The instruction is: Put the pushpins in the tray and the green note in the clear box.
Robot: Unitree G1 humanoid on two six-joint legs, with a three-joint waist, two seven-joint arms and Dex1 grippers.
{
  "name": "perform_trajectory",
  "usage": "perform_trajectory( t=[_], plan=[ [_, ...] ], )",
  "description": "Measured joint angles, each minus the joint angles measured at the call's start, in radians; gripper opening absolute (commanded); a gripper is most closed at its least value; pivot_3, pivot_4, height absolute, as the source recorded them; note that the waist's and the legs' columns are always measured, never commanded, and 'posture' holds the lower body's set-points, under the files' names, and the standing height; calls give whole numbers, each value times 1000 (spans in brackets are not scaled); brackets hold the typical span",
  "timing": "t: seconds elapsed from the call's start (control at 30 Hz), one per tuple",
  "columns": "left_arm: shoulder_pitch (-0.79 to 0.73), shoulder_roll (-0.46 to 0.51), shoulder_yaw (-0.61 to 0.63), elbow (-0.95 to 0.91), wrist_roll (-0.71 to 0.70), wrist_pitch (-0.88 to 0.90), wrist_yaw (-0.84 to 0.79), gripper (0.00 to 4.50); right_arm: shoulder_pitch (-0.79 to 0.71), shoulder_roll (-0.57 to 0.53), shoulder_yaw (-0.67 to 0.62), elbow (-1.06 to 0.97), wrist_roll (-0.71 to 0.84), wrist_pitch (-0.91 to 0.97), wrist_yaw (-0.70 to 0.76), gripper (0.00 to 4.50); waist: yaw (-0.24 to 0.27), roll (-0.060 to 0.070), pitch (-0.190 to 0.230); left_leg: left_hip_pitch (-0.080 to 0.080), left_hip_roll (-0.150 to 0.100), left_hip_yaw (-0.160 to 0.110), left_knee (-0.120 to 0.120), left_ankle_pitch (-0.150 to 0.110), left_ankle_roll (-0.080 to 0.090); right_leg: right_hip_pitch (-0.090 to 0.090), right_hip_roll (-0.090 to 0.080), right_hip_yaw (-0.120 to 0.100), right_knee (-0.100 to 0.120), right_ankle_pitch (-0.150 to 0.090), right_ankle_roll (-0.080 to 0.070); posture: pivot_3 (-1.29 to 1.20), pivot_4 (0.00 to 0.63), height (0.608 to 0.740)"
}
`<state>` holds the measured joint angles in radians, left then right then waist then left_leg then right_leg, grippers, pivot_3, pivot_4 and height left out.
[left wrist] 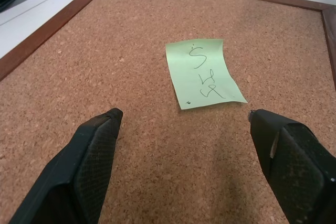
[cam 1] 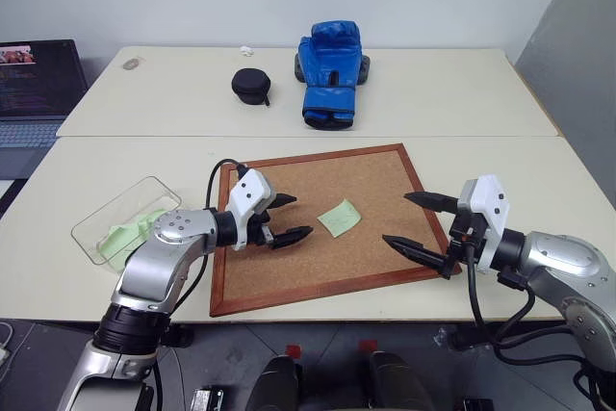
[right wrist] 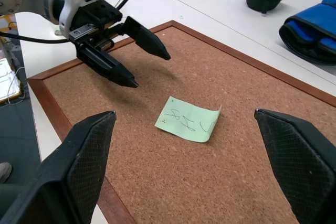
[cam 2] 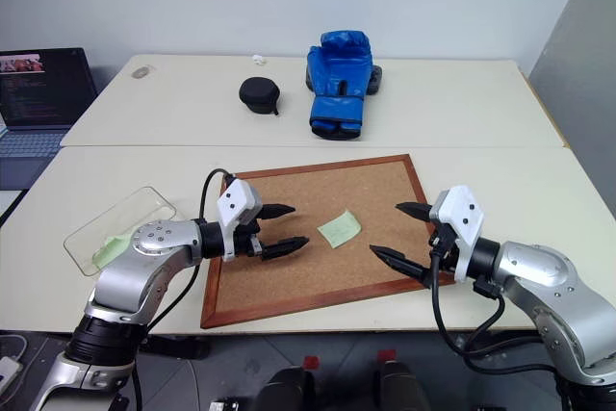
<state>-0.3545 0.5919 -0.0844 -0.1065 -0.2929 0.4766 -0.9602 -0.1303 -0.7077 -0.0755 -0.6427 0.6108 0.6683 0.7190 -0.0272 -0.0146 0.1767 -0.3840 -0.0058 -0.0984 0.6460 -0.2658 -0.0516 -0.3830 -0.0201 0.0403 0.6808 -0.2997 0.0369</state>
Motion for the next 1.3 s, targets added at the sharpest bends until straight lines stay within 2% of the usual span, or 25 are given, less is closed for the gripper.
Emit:
perform_trajectory(
  t=[0.2, 0.47, 0.8, 0.93, 1.3],
  plan=[
    [-75, 4, -82, 123, 62, -191, -102, 4111, 0, 3, -1, 32, -7, -11, -2, 4486, 1, 0, 0, 0, -1, 2, 0, 0, 0, 0, 0, -1, 0, 0, 0, 0, 150, 740],
    [-231, -57, -182, 456, 176, -510, -221, 4111, 46, 13, -11, 28, -18, -27, -31, 4486, -2, 0, 0, 0, -2, 3, 0, 0, 0, 0, 1, 0, 0, 0, 0, 0, 150, 740],
    [-390, -151, -202, 774, 220, -691, -321, 4111, 92, 18, -43, -13, -18, -27, -78, 4486, -3, -1, 0, -1, -2, 3, 1, 0, 0, 0, 2, -1, 1, 0, 0, 0, 150, 740],
    [-420, -168, -202, 847, 222, -730, -357, 3550, 104, 18, -53, -22, -17, -25, -92, 4500, -3, -1, 0, 0, -2, 3, 1, 0, 0, 0, 2, -1, 1, 0, 0, 0, 150, 740],
    [-464, -197, -202, 941, 223, -747, -423, 1408, 103, 19, -60, -32, -6, -15, -124, 4500, -4, -1, 0, 0, -2, 3, 1, 0, 0, 1, 2, -1, 1, 0, 0, 0, 150, 740]
  ],
)
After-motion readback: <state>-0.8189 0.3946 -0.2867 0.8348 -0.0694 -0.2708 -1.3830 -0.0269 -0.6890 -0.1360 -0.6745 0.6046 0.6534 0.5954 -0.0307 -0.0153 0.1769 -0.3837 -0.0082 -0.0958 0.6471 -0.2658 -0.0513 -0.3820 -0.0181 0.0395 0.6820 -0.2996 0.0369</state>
